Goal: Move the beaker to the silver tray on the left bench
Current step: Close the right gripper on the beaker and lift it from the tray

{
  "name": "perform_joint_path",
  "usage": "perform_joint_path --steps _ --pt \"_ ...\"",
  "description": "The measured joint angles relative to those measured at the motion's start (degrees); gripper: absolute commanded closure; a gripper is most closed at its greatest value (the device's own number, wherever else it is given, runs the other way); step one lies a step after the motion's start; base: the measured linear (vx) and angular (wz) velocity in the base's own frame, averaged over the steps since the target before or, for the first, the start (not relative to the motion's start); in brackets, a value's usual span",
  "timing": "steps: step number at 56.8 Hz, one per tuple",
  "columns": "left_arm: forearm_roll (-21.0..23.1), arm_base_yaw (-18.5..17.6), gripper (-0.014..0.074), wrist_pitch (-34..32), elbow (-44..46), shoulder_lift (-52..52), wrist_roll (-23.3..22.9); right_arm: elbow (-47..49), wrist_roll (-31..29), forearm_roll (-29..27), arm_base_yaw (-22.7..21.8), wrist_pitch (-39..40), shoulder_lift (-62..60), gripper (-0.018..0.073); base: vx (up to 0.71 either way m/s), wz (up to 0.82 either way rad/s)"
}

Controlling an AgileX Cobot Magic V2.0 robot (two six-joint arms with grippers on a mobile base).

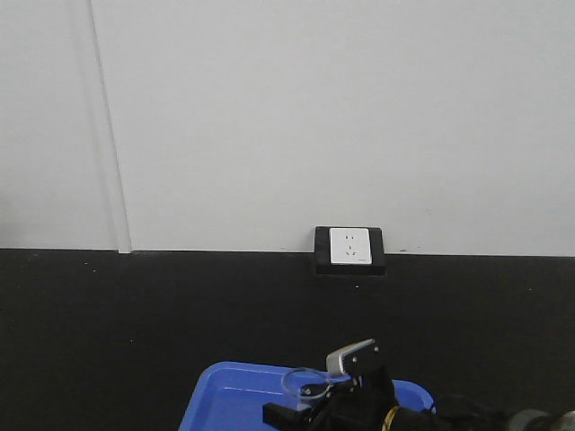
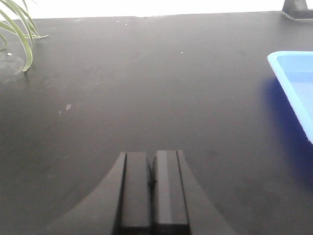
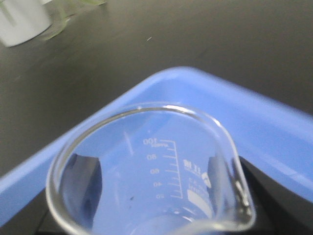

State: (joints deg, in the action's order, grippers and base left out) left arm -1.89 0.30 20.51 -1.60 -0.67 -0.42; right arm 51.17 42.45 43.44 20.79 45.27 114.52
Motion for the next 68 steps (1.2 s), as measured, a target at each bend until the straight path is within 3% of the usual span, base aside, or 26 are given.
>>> perform_joint_path --steps 4,5,12,21,30,41,68 --pt "0.00 0.00 0.0595 0.00 0.00 0.00 0.00 0.00 3.69 3.02 -0.75 -5.87 -4.87 0.0566 0.00 0.00" --pt "0.00 0.00 0.0595 0.00 0.00 0.00 0.00 -0.11 11.79 10.41 -1.72 -17.55 -14.04 0.0566 0.00 0.00" --pt "0.00 0.00 0.0595 0.00 0.00 0.00 0.00 -0.31 22.51 21.94 -1.93 -30.09 -24.65 0.0566 0.00 0.00" --pt "0.00 0.00 0.0595 0.00 0.00 0.00 0.00 -3.08 37.32 37.37 -2.07 -34.84 -37.94 0.0566 0.00 0.00" --pt "0.00 0.00 0.0595 0.00 0.00 0.00 0.00 -9.85 47.77 48.24 -2.07 -34.60 -49.09 0.0566 0.00 0.00" --pt "0.00 0.00 0.0595 0.00 0.00 0.00 0.00 -18.84 53.22 53.59 -2.07 -36.54 -59.78 0.0566 0.00 0.00" --pt "0.00 0.00 0.0595 0.00 0.00 0.00 0.00 -22.72 54.08 53.93 -2.07 -39.22 -65.76 0.0566 0.00 0.00"
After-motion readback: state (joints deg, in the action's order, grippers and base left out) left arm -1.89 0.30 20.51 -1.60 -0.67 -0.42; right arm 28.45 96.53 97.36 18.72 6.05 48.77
